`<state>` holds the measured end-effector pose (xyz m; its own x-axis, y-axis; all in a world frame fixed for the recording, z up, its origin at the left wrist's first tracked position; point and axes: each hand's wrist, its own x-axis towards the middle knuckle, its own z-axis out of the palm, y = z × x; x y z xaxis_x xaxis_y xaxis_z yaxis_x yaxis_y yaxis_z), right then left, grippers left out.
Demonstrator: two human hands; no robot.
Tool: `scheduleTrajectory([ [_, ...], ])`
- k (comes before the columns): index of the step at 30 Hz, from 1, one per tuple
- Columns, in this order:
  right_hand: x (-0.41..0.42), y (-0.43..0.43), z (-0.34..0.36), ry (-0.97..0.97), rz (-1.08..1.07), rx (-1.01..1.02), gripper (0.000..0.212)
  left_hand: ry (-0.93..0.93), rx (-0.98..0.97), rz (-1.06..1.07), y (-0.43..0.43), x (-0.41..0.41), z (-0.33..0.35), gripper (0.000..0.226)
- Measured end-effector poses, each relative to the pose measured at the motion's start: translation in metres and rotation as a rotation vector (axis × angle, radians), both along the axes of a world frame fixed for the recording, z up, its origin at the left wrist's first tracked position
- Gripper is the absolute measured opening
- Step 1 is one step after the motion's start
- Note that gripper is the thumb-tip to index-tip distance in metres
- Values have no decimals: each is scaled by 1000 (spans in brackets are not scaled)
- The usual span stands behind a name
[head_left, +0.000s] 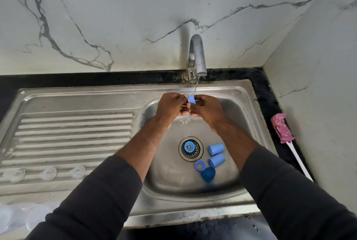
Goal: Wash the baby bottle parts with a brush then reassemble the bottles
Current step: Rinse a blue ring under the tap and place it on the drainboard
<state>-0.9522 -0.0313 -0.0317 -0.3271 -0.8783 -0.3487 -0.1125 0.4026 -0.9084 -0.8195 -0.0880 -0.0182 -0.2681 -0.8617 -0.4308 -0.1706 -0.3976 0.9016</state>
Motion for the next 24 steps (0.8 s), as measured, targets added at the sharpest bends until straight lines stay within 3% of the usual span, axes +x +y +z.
scheduleTrajectory([
  [7,24,36,-2,-104,54,102,38,2,84,-65,34,32,-8,13],
  [10,35,53,2,-184,96,93,32,54,62,-82,51,50,-16,5],
  [13,46,66,11,-215,98,68,34,57,18,-62,66,67,-17,11],
  [16,63,74,19,-36,65,36,36,30,-106,-49,81,84,-12,15],
  [19,80,78,17,118,123,28,32,-168,-302,-70,90,102,-13,22],
  [24,100,77,6,366,304,3,33,-396,-342,-129,115,135,-3,32],
])
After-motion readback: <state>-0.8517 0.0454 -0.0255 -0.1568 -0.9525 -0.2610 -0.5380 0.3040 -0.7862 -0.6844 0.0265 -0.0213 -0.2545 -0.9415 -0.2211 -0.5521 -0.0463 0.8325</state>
